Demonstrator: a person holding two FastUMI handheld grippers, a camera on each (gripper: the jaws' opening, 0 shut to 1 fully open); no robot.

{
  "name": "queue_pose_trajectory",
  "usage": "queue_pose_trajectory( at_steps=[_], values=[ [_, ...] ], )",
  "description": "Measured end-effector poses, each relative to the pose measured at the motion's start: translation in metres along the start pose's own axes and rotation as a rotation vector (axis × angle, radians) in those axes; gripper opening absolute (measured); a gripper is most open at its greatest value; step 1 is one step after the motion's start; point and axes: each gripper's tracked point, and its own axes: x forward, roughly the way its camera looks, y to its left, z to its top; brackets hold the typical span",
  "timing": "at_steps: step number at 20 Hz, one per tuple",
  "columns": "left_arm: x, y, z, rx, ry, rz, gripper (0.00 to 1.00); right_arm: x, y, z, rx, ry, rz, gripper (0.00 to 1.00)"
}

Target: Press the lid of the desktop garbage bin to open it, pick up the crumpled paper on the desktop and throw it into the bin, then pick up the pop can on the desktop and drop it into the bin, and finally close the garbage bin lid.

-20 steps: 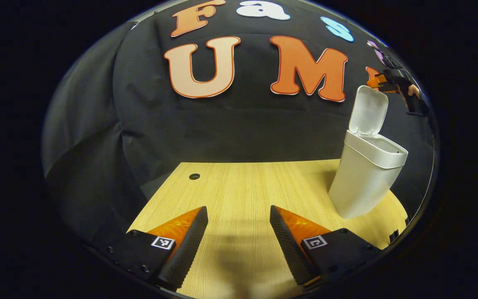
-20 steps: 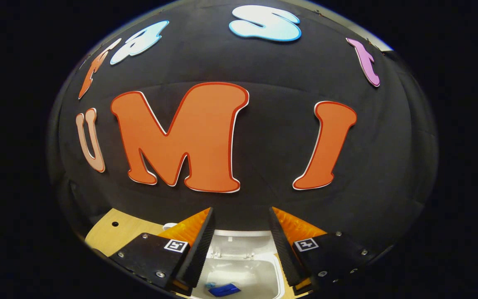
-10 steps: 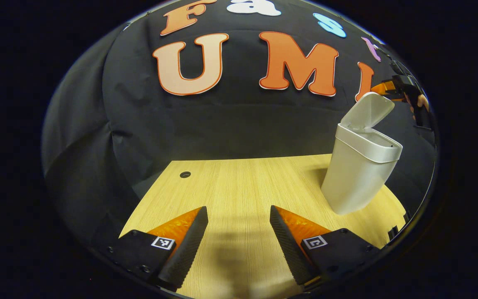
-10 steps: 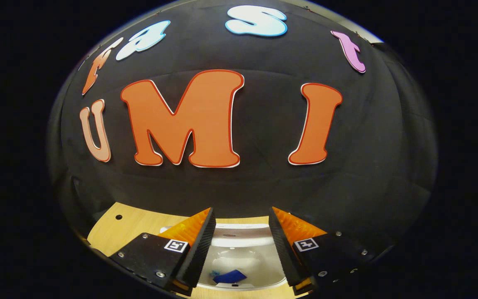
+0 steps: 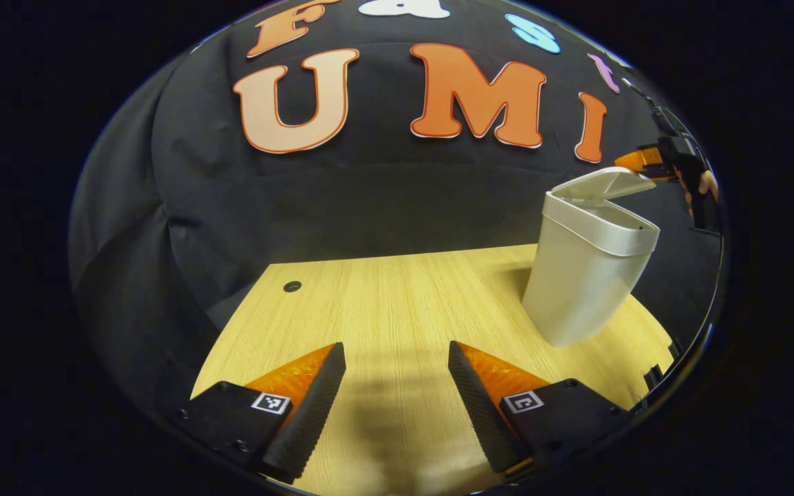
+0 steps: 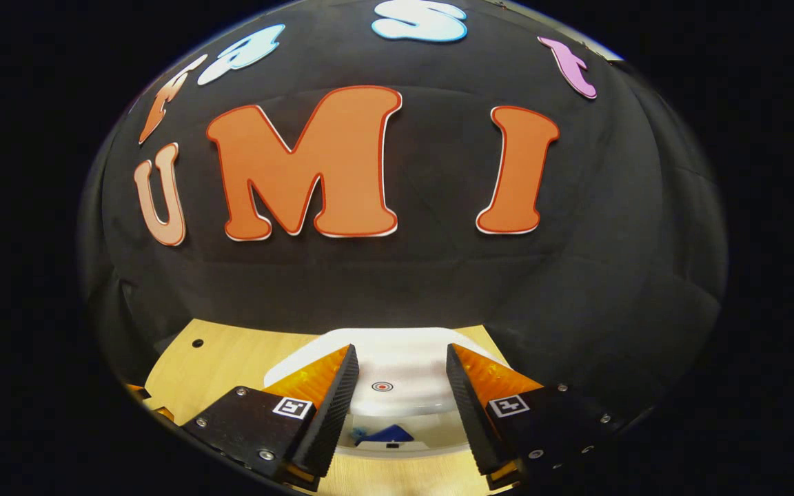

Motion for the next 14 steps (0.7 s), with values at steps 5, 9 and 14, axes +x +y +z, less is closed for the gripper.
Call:
queue_pose_trajectory(
  at_steps=[5,9,14],
  values=[
    [0.000,-0.002,-0.006,0.013,0.019,-0.016,0.96,-0.003,0.005,-0.030,-0.004,0.047,0.001,0.78],
    [0.001,-0.004,-0.012,0.020,0.038,-0.026,0.96,-0.001,0.008,-0.056,-0.012,0.092,0.001,0.72],
    [0.003,-0.009,-0.019,0.035,0.058,-0.045,0.96,-0.009,0.010,-0.062,-0.017,0.060,0.011,0.63]
  ],
)
